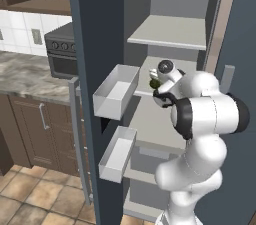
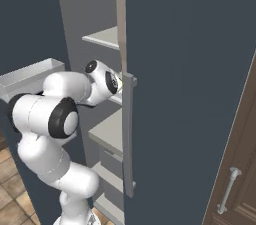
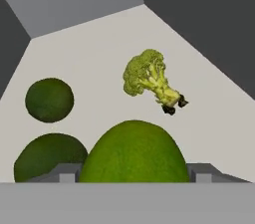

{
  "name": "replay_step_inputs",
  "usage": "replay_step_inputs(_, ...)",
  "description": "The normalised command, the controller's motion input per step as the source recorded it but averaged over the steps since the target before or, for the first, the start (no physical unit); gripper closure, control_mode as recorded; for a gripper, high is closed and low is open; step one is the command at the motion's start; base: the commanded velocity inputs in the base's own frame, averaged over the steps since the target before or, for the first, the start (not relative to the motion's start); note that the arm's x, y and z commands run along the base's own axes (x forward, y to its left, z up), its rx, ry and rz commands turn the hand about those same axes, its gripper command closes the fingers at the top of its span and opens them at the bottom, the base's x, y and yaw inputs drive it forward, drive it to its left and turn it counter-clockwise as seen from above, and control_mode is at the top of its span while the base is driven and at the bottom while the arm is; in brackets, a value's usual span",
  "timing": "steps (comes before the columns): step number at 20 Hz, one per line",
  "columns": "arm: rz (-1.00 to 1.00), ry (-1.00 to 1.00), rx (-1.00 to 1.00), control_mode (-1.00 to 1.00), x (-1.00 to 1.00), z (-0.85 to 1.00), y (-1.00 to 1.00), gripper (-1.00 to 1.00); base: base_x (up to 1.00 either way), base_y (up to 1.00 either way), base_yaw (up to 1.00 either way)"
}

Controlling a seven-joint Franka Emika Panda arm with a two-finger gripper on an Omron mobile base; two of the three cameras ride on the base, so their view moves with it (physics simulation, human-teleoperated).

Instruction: Take the limes from the highest rack and move them to the second highest rack where the broccoli and lime are located, to maximize freezer space. Close the freezer door after rearranging.

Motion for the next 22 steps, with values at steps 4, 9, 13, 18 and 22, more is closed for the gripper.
replay_step_inputs(4,0.05,0.0,0.02,-1.0,0.46,-0.41,-0.08,1.0,0.0,0.0,0.0)
replay_step_inputs(9,0.03,0.0,0.05,-1.0,0.43,-0.37,-0.13,1.0,0.0,0.0,0.0)
replay_step_inputs(13,0.0,0.0,0.01,-1.0,0.42,-0.37,-0.08,1.0,0.0,0.0,0.0)
replay_step_inputs(18,0.0,0.0,0.0,-1.0,0.16,-0.45,-0.02,-1.0,0.0,0.0,0.0)
replay_step_inputs(22,0.03,-0.06,0.0,-1.0,-0.13,-0.08,0.0,-1.0,0.0,0.0,0.0)
